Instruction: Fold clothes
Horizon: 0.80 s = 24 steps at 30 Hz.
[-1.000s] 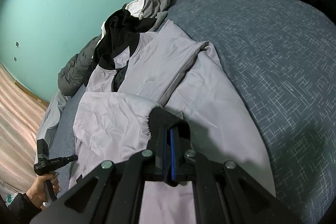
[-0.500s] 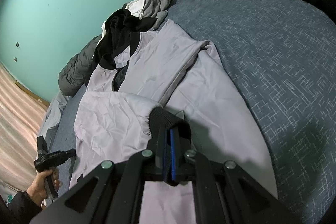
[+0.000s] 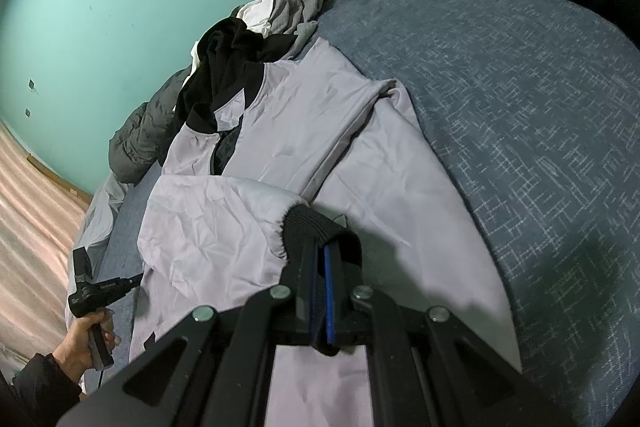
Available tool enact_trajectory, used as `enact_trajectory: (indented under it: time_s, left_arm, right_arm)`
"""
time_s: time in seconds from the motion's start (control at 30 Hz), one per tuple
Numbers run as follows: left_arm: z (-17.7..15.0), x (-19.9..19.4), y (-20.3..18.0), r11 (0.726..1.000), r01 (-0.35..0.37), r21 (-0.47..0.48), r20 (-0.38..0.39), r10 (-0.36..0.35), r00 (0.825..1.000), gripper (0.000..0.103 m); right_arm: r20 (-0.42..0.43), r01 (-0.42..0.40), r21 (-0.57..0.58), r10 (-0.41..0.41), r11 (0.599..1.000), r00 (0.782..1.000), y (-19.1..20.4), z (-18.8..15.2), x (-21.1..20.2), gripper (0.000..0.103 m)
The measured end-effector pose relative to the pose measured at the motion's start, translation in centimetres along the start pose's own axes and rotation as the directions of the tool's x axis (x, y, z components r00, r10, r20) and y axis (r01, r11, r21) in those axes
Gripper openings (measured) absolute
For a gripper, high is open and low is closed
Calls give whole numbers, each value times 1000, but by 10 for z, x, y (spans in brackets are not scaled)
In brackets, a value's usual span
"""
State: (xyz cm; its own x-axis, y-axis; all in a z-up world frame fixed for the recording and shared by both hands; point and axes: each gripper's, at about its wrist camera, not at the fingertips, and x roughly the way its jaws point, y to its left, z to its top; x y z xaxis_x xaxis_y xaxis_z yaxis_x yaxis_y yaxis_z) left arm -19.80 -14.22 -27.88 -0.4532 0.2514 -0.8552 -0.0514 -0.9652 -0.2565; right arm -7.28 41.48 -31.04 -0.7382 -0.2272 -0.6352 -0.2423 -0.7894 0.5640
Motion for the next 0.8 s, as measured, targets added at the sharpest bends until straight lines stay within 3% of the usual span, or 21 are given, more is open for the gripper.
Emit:
enact_trajectory:
  time_s: [0.33,0.6,0.7,0.77,0.8]
  left_arm:
    - [-2,5,7,998,-12,-55,-28,10,1000,6]
    - [-24,-34,5,999,20,-28,-39,-21,999,11]
    - [-40,-56,0,1000,22,5,-40,-22,999,18]
    - [-50,-69,-2,999,27,20,-45,-26,999,20]
    - [-55,-75,-4,999,30,29,-47,-28,998,20]
  right_arm:
    - [-28,27,23,-27,999,999,-10,0,3,3]
    - [-73,24,76,-18,997,997,-15,0,8,6]
    - [-65,56,78,-51,995,997,-10,2,-1,6]
    - [-65,68,62,-64,996,996,-2,5,-11,10]
    - [-64,61,47,-58,997,996,4,6,-17,19]
